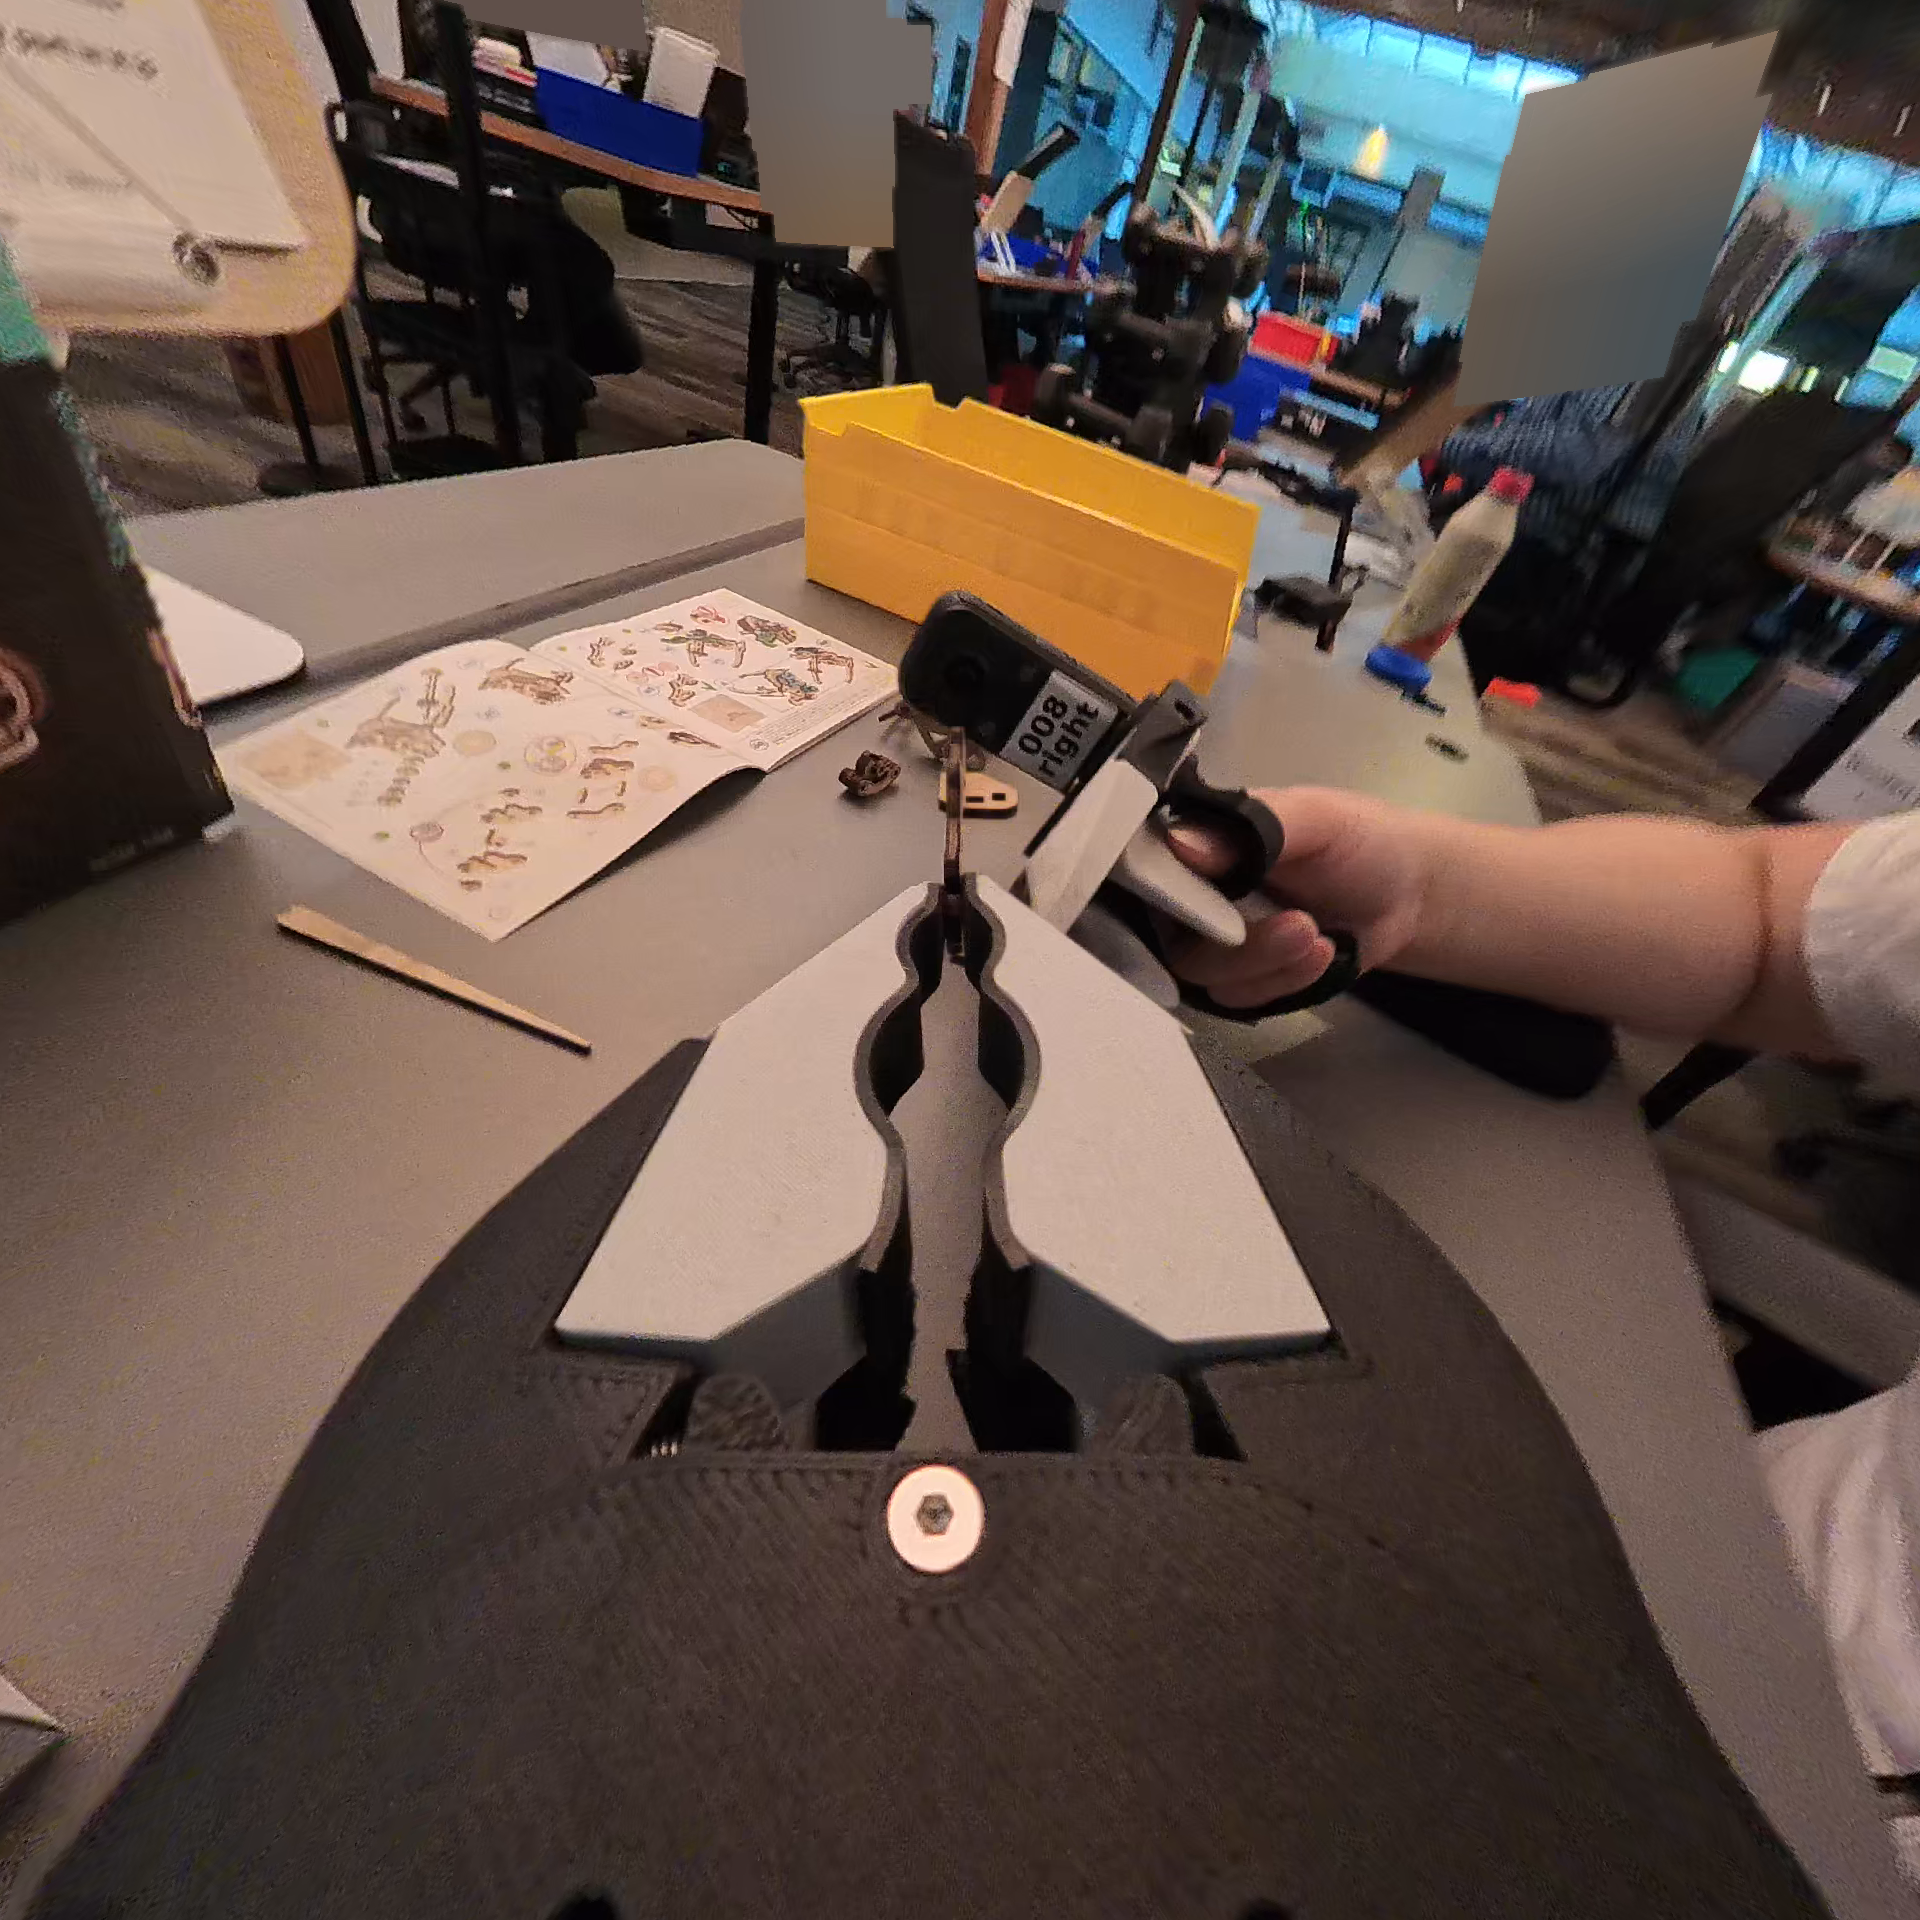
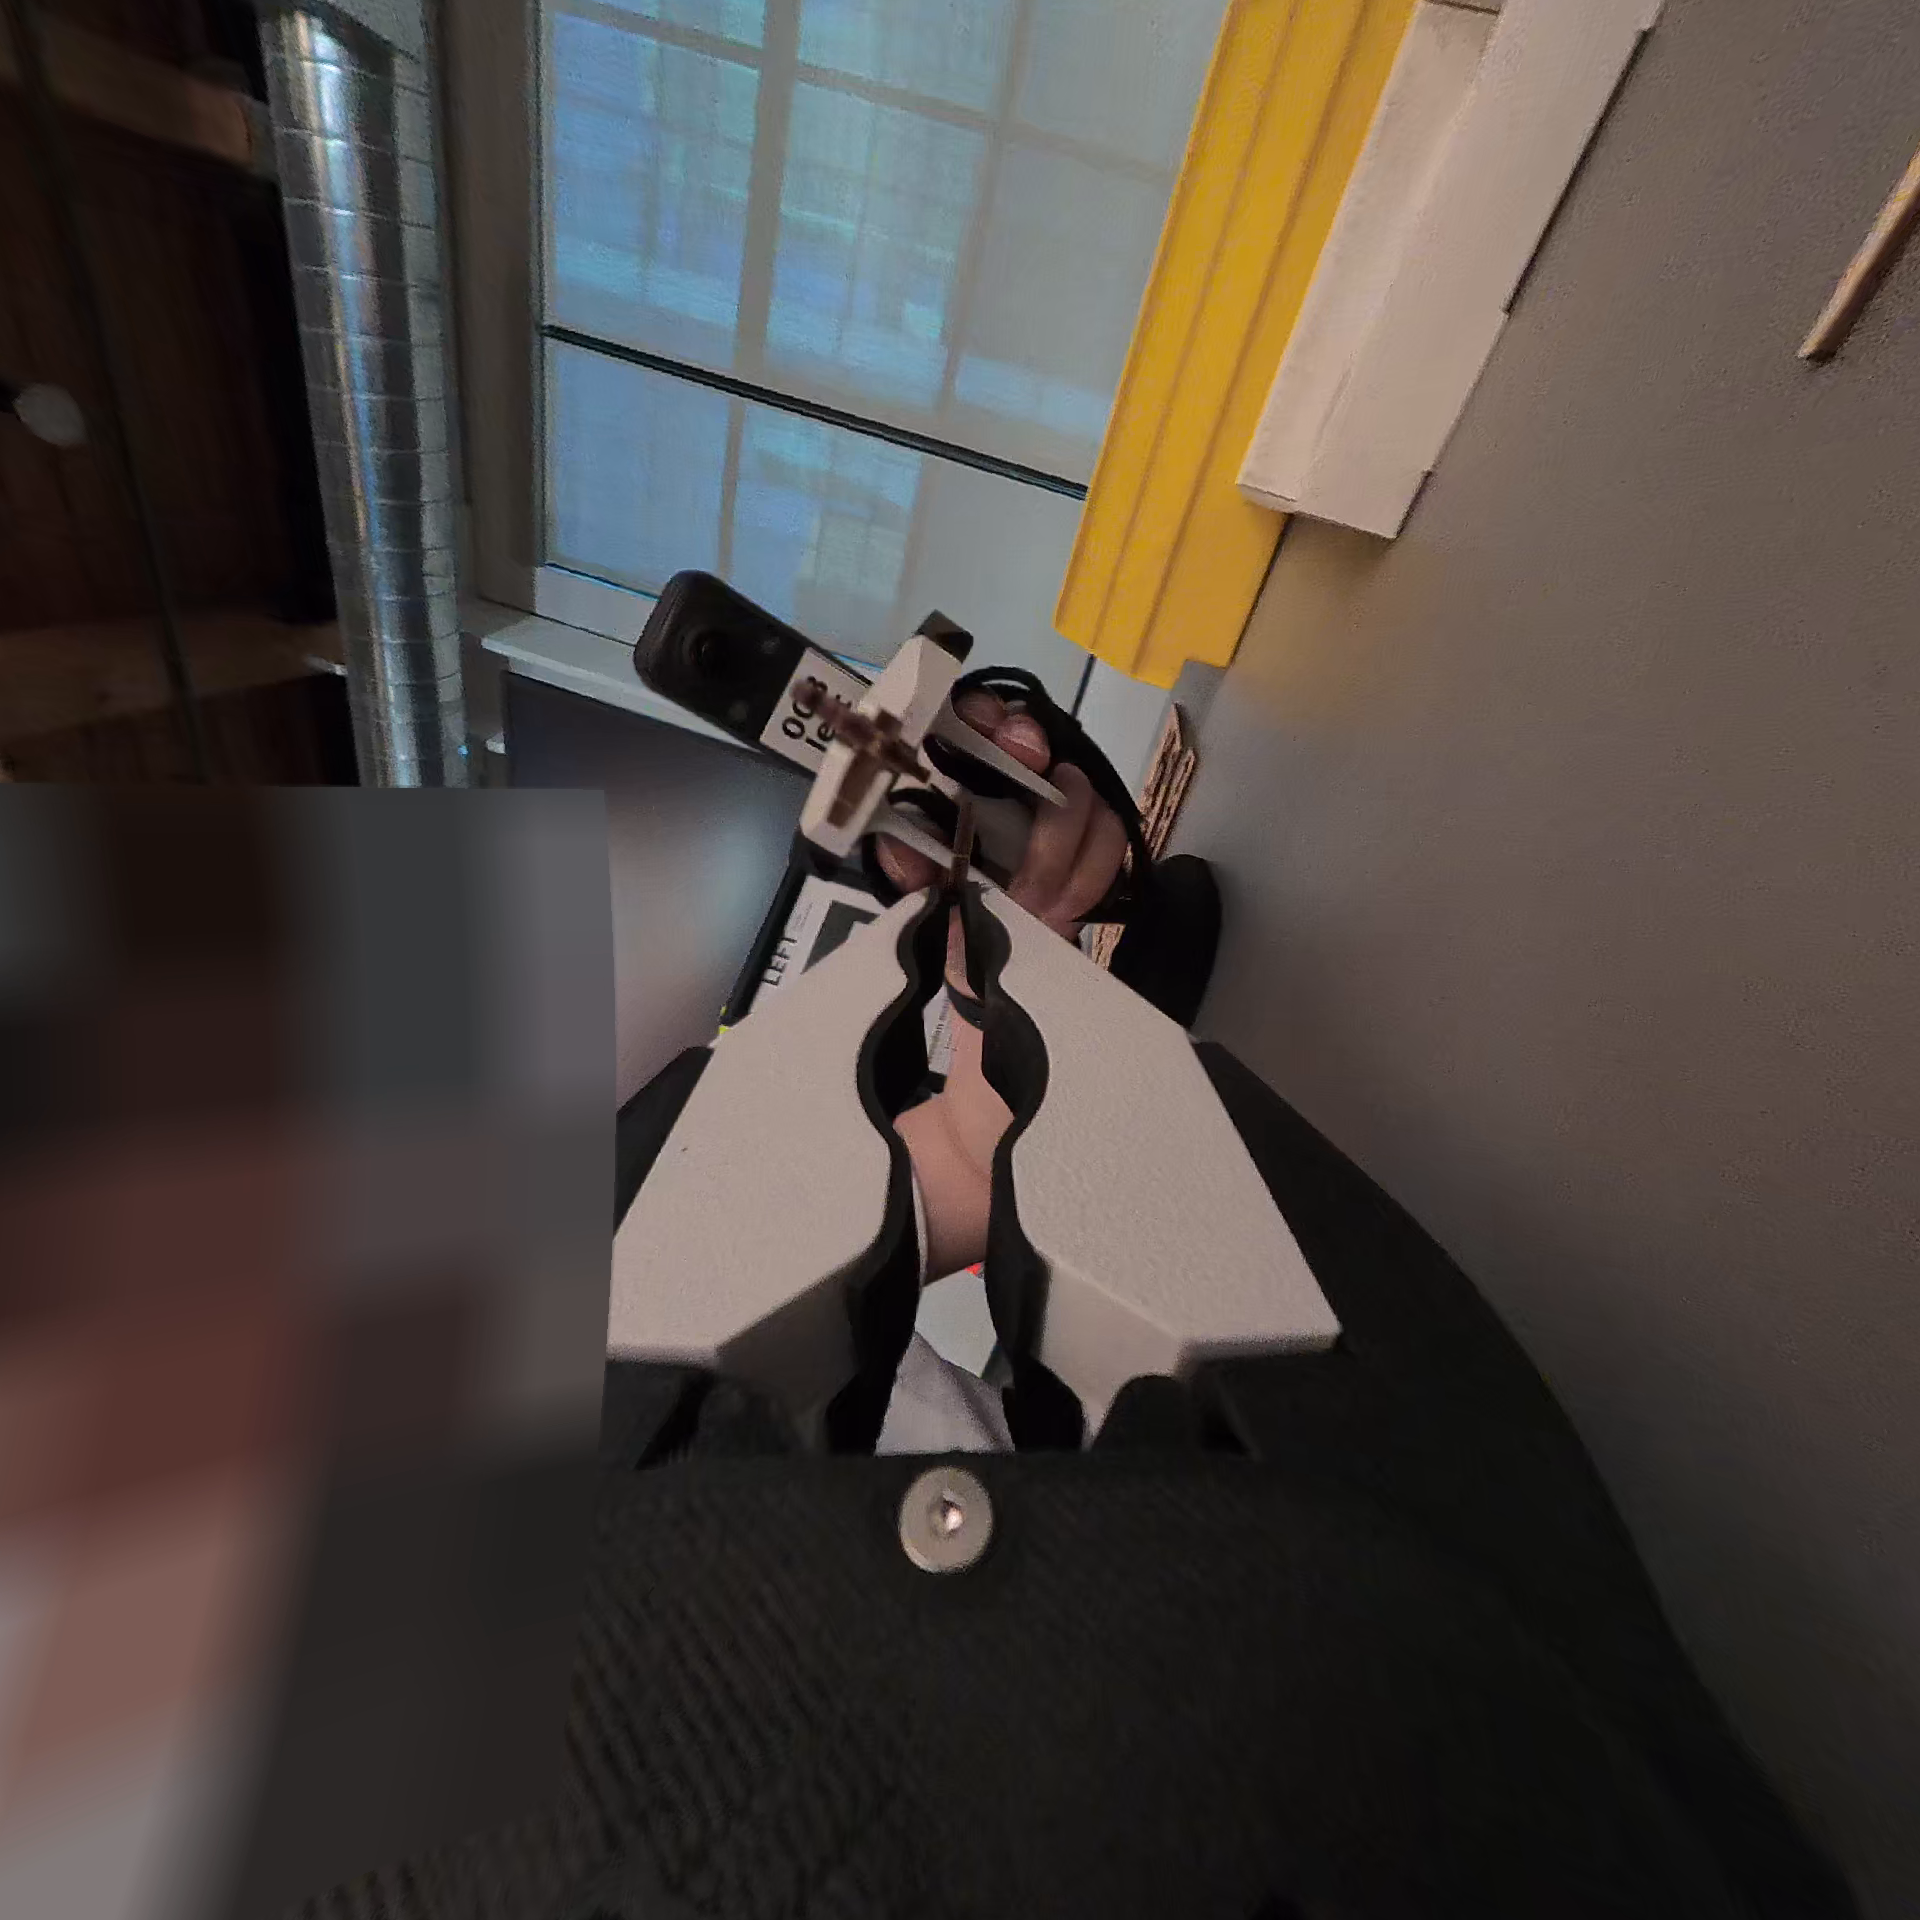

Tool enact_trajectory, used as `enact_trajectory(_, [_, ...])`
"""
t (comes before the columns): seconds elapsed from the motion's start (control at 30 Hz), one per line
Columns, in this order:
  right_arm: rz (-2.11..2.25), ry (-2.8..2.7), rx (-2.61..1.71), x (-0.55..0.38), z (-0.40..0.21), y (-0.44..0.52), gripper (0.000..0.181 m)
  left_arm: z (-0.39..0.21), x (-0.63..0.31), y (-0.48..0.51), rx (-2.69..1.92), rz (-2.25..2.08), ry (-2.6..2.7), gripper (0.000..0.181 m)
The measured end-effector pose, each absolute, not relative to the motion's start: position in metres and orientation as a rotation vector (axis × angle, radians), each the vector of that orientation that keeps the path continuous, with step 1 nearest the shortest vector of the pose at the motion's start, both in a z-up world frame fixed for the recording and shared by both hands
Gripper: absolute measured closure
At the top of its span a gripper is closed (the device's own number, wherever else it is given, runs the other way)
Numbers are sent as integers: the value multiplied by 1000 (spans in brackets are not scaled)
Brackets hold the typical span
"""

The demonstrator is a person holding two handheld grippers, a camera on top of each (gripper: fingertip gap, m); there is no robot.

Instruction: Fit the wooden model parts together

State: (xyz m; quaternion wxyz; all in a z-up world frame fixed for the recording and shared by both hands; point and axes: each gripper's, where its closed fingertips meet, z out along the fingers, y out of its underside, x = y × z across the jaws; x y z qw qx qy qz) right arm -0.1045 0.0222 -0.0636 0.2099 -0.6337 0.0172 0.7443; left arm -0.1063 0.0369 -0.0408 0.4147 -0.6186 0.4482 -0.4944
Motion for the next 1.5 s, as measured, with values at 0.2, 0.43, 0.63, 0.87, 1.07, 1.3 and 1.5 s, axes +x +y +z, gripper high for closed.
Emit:
enact_trajectory(0.2, [2039,135,-1822,-99,-75,28,179,-50,-116,58,-1670,-1331,998,181])
enact_trajectory(0.43, [2179,221,-1790,-103,-75,24,179,-55,-109,50,-1640,-1263,1076,181])
enact_trajectory(0.63, [2162,211,-1781,-104,-72,24,179,-54,-102,36,-1637,-1357,1101,181])
enact_trajectory(0.87, [2226,238,-1695,-103,-62,25,179,-54,-99,34,-1613,-1331,1111,181])
enact_trajectory(1.07, [2227,248,-1684,-102,-61,26,179,-54,-98,34,-1609,-1335,1105,181])
enact_trajectory(1.3, [2209,305,-1760,-102,-77,28,179,-69,-100,41,-1699,-1287,1105,181])
enact_trajectory(1.5, [2122,278,-1914,-100,-95,25,179,-97,-110,55,-1893,-1240,1080,181])
